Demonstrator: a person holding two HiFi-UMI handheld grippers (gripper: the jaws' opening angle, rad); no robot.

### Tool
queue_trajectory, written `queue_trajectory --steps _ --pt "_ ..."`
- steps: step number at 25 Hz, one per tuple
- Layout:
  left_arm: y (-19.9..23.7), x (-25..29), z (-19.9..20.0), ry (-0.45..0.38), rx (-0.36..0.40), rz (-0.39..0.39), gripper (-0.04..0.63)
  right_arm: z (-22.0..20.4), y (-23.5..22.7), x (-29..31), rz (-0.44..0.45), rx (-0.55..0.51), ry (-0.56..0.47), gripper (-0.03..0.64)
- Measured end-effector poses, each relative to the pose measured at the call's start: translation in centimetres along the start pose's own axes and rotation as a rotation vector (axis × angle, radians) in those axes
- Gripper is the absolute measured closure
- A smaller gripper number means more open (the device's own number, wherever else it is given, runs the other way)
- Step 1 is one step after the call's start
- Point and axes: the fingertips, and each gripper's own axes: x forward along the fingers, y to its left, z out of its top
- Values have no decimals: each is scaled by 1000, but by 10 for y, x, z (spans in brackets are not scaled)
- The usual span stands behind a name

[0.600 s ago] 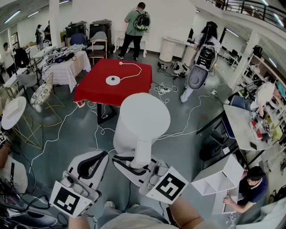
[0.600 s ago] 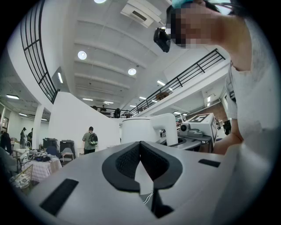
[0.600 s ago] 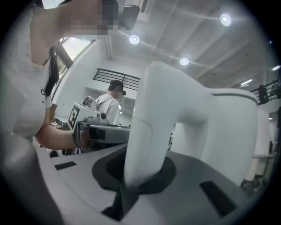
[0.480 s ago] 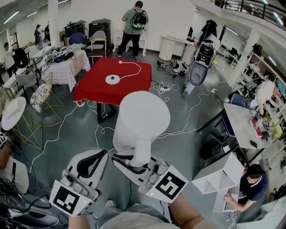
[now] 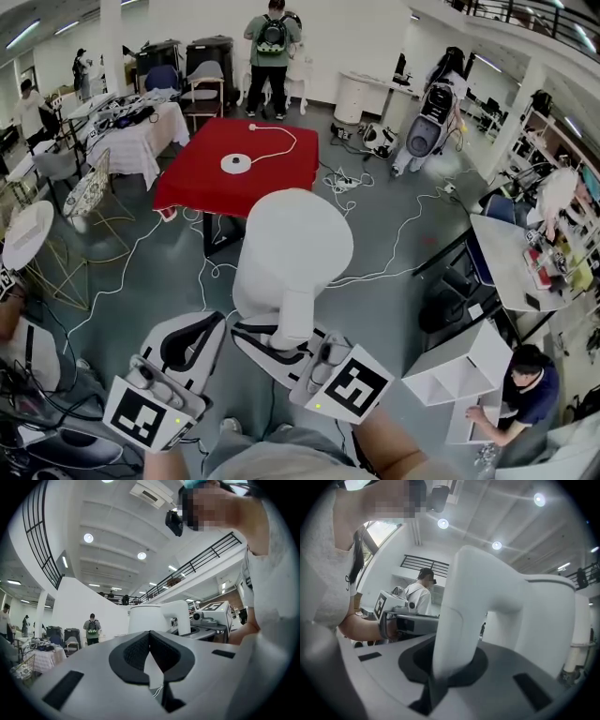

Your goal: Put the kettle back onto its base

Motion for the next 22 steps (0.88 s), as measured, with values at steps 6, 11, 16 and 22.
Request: queue_trajectory --steps 6,11,16,22 --pt "-5 8 -2 1 15 30 586 -7 -1 -10 34 -24 25 589" --pt "1 19 -12 18 23 47 586 -14 -16 -9 58 -42 32 589" --pt "34 40 -23 3 -18 39 586 -24 -44 10 65 -48 40 589" --pt "97 85 -39 -9 -14 13 586 -39 -106 50 30 -53 39 589"
